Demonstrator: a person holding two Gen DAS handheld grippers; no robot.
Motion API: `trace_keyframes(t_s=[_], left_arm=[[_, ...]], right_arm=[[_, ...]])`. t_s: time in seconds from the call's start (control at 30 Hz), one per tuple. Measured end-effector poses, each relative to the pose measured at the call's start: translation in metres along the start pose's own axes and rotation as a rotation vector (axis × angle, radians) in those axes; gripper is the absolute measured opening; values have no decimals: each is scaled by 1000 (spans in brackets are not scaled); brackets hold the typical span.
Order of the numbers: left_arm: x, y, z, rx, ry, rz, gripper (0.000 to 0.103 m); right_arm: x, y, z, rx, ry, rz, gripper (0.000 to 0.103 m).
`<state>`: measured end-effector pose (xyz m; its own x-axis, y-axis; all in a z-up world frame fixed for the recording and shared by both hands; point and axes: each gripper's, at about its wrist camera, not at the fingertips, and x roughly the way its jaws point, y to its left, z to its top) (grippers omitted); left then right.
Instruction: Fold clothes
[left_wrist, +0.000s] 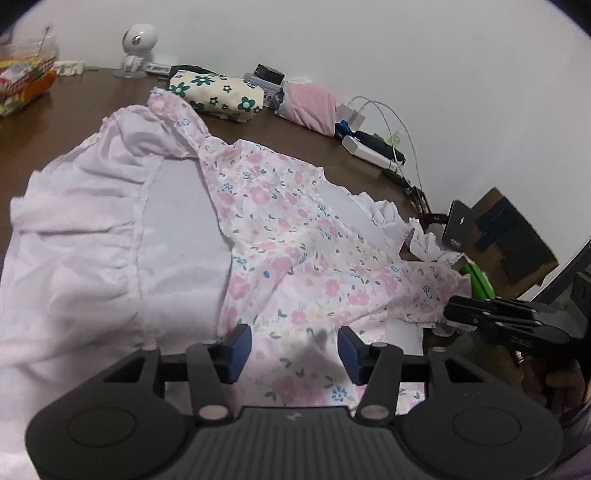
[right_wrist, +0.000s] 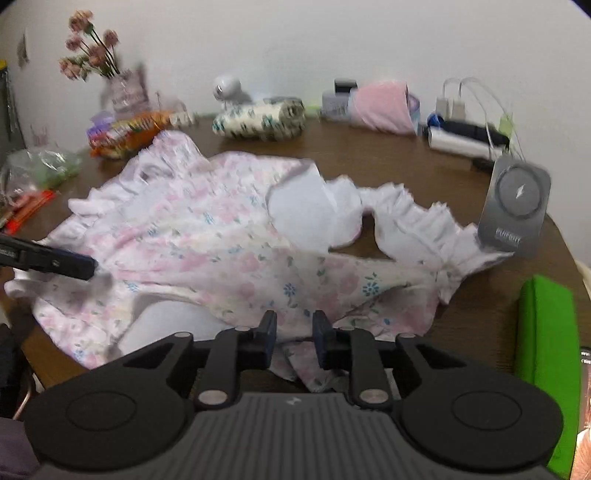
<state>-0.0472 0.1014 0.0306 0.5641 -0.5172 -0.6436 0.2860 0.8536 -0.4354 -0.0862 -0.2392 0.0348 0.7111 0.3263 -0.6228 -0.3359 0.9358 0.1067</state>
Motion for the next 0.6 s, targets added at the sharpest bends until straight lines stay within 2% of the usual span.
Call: trace_keyframes(t_s=[0.1,0.17,0.27,0.47,0.6], left_arm=[[-2,-3,-2,29,5,-11,56],[-3,-6,-4,53,7,-10,57],[-3,-7,-6,66,6,-13,57],[-5,-2,-7,45,6,-35,57],[-4,2,-2,12,7,-41,57]], right_arm=[[2,25,2,-53,-56,131,36],[17,42,2,-102,-39,169,36],[36,59,-1,-166,-5,170,35],[51,69,-2,-251,-28,77,34],[55,74,-3,-320,-29,123,35]])
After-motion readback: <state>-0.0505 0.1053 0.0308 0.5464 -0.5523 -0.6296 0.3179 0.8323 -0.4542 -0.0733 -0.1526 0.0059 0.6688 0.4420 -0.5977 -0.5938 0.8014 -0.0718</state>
